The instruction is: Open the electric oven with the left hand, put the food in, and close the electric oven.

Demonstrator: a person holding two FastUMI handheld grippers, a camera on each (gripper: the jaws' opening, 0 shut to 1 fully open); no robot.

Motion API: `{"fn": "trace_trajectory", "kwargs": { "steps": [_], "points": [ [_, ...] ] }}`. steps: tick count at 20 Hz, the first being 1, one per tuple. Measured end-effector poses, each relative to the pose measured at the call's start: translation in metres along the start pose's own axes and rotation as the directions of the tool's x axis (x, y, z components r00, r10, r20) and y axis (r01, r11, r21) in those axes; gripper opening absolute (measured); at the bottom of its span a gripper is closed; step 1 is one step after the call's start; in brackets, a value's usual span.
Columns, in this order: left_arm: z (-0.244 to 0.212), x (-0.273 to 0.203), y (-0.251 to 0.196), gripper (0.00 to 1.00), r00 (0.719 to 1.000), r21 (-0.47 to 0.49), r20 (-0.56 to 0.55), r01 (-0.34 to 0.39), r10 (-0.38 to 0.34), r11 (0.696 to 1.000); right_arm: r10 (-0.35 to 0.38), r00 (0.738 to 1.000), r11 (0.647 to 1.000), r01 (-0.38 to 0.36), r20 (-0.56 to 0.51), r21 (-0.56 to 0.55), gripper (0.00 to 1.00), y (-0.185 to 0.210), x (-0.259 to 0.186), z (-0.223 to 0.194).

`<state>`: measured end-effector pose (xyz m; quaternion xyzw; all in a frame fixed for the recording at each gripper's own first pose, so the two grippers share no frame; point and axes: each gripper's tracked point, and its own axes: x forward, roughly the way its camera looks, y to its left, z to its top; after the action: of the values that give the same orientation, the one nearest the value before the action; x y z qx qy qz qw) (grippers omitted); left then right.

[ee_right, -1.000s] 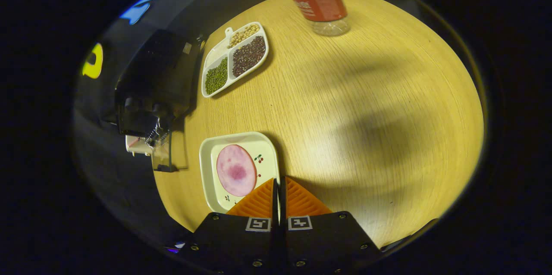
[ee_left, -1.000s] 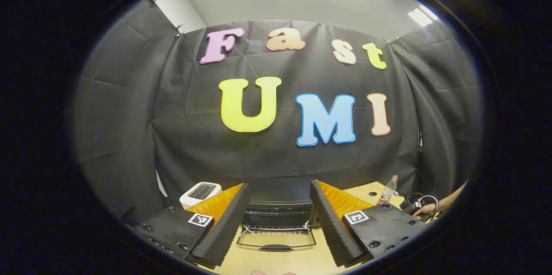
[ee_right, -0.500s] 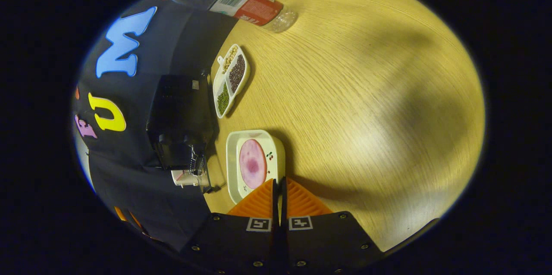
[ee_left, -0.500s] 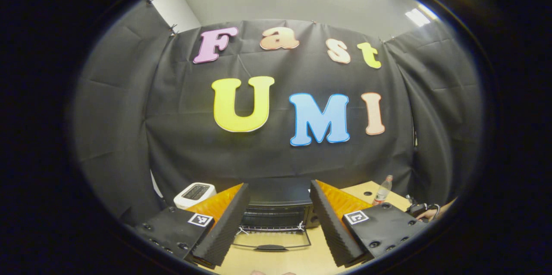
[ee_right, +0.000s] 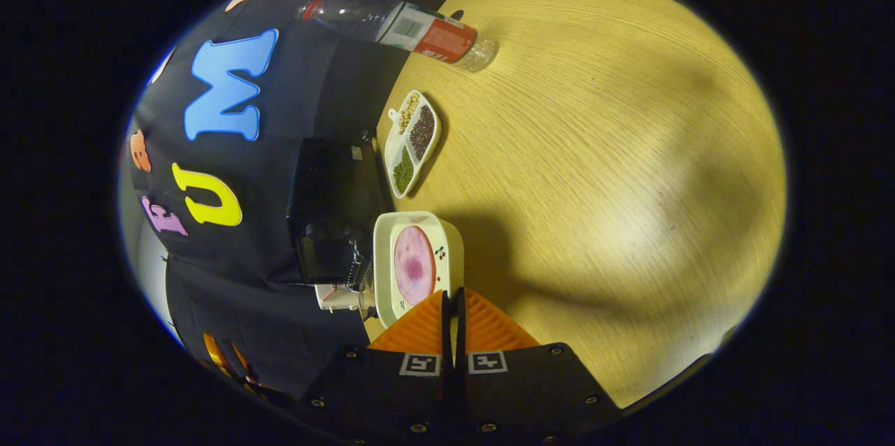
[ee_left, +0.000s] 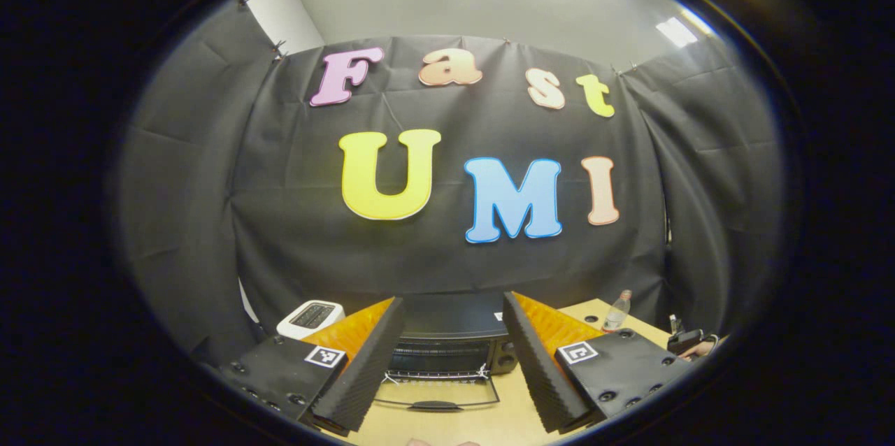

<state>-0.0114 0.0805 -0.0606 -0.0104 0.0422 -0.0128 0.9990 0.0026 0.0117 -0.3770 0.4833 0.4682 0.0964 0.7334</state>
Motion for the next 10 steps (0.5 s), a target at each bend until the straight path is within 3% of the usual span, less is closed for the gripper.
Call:
{"fn": "trace_trajectory", "kwargs": {
  "steps": [6,7,8,10],
  "points": [
    [-0.003,-0.002,0.020,0.92,1.000,-0.020,0.008,0.022,-0.022,1.000,0.000,1.000,0.998,0.001,0.016,-0.059,0.01,0.054,0.011,-0.044],
    [-0.004,-0.003,0.026,0.92,1.000,-0.026,0.008,0.021,-0.020,0.999,0.003,1.000,0.997,-0.002,0.014,-0.080,0.01,0.063,0.017,-0.053],
    [-0.005,-0.004,0.034,0.99,1.000,-0.031,0.010,0.018,-0.018,0.999,0.003,1.000,0.996,-0.002,0.007,-0.092,0.01,0.070,0.023,-0.062],
    [-0.004,-0.008,0.051,0.95,1.000,-0.037,0.022,0.009,-0.008,0.999,0.002,1.000,0.995,-0.003,-0.013,-0.099,0.01,0.085,0.040,-0.081]
  ]
}}
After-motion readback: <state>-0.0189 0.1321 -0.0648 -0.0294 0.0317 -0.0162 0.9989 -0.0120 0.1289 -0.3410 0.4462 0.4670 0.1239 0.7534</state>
